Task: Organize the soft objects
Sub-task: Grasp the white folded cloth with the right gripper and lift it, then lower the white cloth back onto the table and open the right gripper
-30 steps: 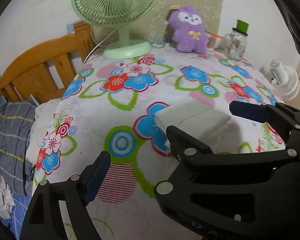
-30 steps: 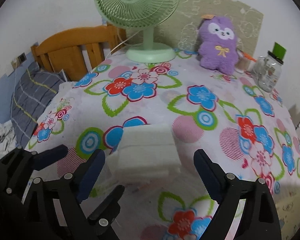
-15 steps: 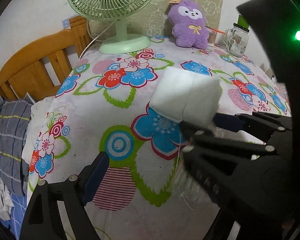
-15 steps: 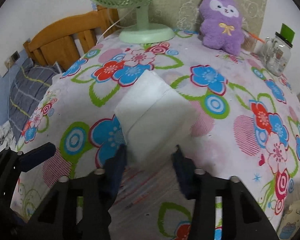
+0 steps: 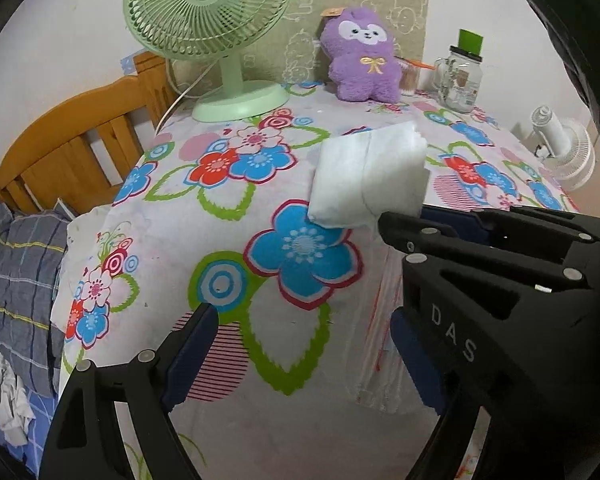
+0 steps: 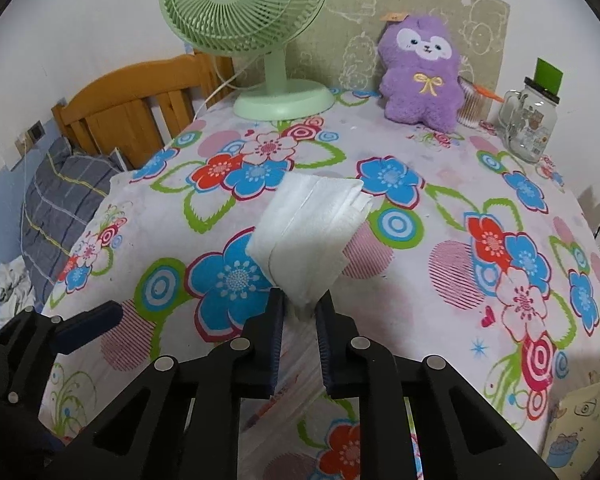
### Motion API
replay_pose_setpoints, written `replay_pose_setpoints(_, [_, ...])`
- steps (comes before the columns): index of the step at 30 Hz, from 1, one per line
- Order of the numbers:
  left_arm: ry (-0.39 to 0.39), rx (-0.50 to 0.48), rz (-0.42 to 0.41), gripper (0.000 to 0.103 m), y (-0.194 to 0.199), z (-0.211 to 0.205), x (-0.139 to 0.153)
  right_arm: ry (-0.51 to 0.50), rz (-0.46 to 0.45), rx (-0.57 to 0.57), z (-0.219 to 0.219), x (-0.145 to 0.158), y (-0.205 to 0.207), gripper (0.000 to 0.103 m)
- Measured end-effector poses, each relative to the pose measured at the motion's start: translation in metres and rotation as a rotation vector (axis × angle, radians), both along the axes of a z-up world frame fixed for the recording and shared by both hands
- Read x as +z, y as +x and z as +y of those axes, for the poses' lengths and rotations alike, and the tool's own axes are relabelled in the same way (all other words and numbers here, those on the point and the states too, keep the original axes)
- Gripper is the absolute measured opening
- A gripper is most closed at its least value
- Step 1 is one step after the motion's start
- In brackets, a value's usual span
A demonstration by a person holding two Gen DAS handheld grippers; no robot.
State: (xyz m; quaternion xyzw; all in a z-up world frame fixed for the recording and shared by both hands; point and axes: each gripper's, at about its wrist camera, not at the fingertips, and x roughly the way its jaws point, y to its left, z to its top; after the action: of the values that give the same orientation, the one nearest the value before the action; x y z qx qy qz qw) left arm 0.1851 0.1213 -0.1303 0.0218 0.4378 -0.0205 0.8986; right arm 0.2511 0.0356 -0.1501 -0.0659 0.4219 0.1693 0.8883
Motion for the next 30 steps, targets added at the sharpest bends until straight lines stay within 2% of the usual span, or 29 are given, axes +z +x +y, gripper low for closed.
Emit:
replay_pose_setpoints(4, [-0.031,-0.028,0.006,0.089,-0.005,-0.009,-0.002,0.017,-0.002,0.006,-0.007,0.005,-0.008,0.018])
replay_pose_setpoints(14, [0.009,-0.034,0.011,0.089,-0.014,-0.024,-0.006,0.03,0.007,0.008,-0.036,0.003,-0.034,0.017])
replay_pose_setpoints(26, [0.011,-0.103,0.035,0.089,-0.037,-0.067,-0.014,0.039,0.058,0.007,-0.072,-0.011,-0.062,0.016])
replay_pose_setpoints(28, [0.012,-0.1,0.034,0.089,-0.04,-0.072,-0.014,0.058,0.071,-0.002,-0.079,-0.013,-0.065,0.019])
replay_pose_setpoints(30, [0.015,-0.095,0.03,0.089,-0.042,-0.076,-0.014,0.074,0.076,-0.008,-0.085,-0.012,-0.068,0.027])
